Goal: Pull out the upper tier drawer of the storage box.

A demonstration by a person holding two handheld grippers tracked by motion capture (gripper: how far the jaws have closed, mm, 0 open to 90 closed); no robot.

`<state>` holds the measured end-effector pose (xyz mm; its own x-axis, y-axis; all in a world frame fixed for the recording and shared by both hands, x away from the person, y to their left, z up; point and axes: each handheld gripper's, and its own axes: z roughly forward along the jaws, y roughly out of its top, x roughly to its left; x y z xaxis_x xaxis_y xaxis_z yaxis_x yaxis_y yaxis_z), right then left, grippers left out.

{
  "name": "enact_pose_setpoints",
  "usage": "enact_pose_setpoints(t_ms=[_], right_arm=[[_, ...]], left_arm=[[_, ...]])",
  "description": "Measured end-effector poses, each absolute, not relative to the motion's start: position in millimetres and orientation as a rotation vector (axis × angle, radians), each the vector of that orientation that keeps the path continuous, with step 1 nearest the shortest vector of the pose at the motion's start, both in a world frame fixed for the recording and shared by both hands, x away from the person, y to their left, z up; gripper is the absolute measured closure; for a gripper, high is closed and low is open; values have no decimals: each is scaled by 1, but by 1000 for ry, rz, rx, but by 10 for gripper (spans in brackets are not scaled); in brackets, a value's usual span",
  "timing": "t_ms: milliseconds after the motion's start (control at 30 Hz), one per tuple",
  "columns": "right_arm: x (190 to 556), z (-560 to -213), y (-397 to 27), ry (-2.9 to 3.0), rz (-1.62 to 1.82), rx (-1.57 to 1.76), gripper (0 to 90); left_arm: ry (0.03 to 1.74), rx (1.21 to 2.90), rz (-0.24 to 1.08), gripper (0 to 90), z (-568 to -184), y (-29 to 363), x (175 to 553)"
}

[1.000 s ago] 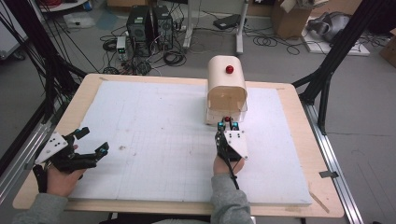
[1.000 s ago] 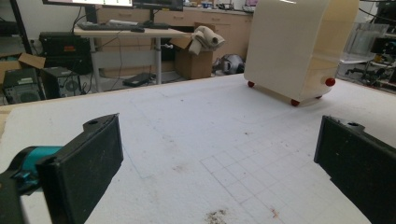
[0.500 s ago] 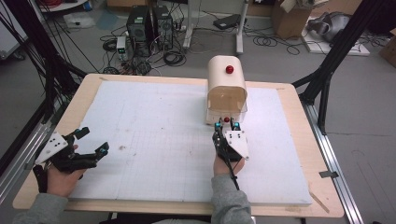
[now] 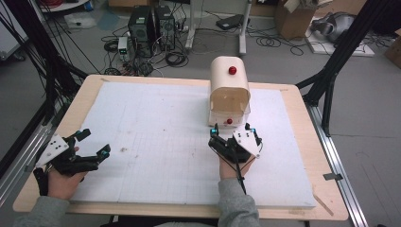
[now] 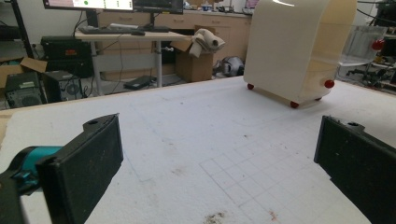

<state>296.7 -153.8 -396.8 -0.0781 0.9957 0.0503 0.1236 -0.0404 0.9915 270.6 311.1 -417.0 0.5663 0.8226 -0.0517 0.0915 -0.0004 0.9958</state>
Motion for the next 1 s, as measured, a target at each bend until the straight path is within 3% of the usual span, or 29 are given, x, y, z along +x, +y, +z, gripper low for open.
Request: enact_pose_setpoints(t_ms=[400, 1000], right_arm=[[292, -388, -170, 1487, 1340, 1276, 0], [275, -380, -248, 1838, 1526, 1051, 1]], left_arm=[[820, 1480, 684, 17, -417, 310, 270], [783, 1476, 654, 17, -415, 304, 265]])
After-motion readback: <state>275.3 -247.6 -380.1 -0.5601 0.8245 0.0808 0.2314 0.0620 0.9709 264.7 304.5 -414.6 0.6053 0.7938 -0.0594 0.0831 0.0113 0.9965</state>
